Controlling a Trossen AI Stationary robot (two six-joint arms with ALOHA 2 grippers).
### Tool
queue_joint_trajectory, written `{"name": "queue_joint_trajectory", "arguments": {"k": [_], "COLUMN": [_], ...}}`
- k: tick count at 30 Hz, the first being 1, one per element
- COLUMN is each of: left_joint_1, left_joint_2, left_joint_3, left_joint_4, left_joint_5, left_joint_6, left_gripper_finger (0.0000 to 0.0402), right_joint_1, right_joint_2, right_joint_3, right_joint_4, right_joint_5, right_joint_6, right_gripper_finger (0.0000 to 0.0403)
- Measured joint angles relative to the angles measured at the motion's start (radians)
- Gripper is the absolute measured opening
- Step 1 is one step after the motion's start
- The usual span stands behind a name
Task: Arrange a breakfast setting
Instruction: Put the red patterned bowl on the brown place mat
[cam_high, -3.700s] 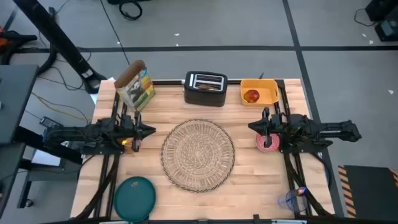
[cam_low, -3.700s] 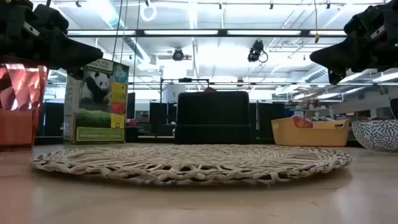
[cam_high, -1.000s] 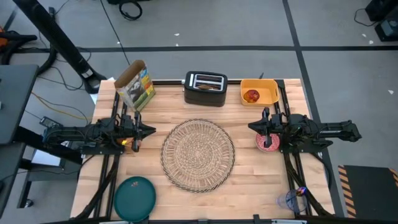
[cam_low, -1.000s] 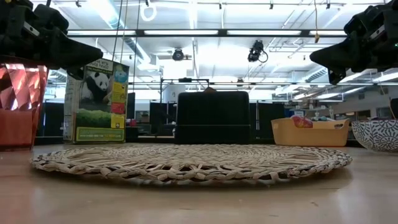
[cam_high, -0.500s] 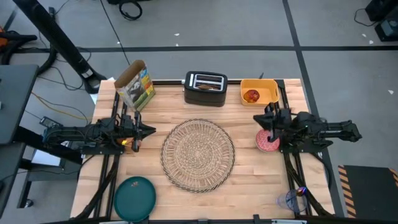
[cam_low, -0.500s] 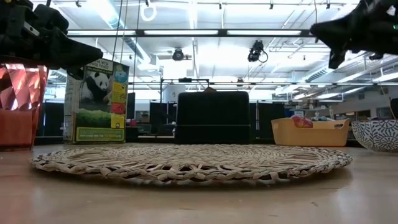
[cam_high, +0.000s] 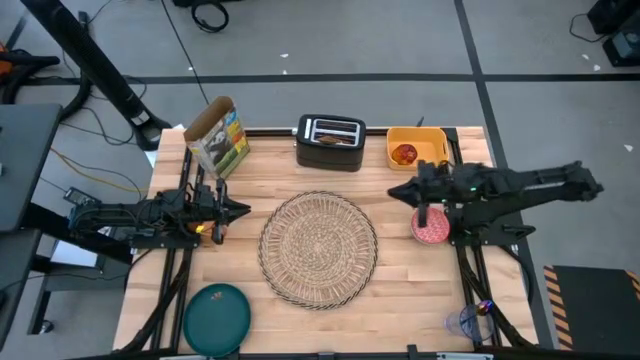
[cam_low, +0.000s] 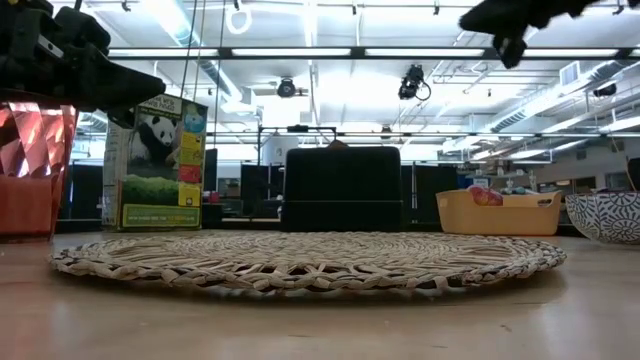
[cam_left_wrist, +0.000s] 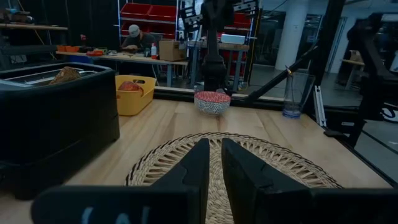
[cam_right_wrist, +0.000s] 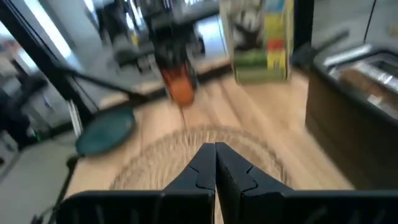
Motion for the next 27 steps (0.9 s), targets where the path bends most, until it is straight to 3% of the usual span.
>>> {"name": "queue_joint_trajectory", "arguments": {"k": [6,14,23,27], "left_joint_1": [0.000,0.000,0.000,0.000], "left_joint_2": [0.000,0.000,0.000,0.000], "left_joint_3": [0.000,0.000,0.000,0.000], "left_joint_4": [0.000,0.000,0.000,0.000], "left_joint_5": [0.000,0.000,0.000,0.000], "left_joint_6": [0.000,0.000,0.000,0.000], "left_gripper_finger": [0.0050,0.0050,0.0050,0.0050], "right_joint_1": [0.097,0.271,0.525,0.586], "right_joint_2": [0.240,0.466,0.560,0.565], "right_joint_3": [0.153,0.190,0.195,0.248], "right_joint_4": [-0.104,-0.077,-0.086,-0.226], "right_joint_5": [0.120,0.358,0.487,0.488], "right_joint_6": [0.120,0.238,0.397,0.525], "right_gripper_finger": [0.0005,0.0004,0.0002,0.0001]}}
